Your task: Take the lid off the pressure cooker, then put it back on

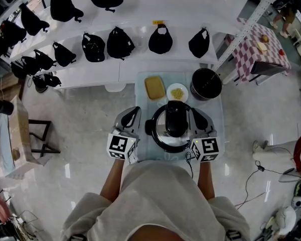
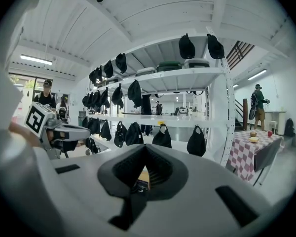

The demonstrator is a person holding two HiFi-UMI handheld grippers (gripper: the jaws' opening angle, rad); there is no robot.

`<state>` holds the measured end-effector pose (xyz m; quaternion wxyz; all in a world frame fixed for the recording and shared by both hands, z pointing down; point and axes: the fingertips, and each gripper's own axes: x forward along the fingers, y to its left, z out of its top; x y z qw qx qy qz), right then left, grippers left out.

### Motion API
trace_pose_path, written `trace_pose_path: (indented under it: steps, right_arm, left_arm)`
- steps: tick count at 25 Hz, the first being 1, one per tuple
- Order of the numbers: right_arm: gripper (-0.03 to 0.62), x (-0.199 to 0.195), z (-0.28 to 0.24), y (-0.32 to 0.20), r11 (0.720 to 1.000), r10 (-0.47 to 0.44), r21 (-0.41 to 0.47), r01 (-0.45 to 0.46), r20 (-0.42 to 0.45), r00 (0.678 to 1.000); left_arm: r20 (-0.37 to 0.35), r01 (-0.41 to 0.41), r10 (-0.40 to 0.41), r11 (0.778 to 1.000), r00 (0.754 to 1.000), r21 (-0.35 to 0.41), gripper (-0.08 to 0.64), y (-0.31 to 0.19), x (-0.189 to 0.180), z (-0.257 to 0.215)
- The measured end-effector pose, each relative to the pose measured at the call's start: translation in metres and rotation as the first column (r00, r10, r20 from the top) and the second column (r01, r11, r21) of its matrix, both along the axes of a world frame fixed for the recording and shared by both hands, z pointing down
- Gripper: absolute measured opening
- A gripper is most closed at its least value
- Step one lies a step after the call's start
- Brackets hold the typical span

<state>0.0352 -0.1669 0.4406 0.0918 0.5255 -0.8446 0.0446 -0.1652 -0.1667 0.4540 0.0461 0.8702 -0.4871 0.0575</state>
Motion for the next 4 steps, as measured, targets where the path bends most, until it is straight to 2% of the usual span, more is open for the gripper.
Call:
trace_pose_path:
  steps: [4]
  right_arm:
    - [0.000,0.0000,0.0007,0.0005,1.000,0.002,-0.003,-0.002,-0.003,1.000]
  left_arm:
    - [0.000,-0.003,0.003,1.000,1.000,0.000,0.008,0.0001,0.0007,0.0001]
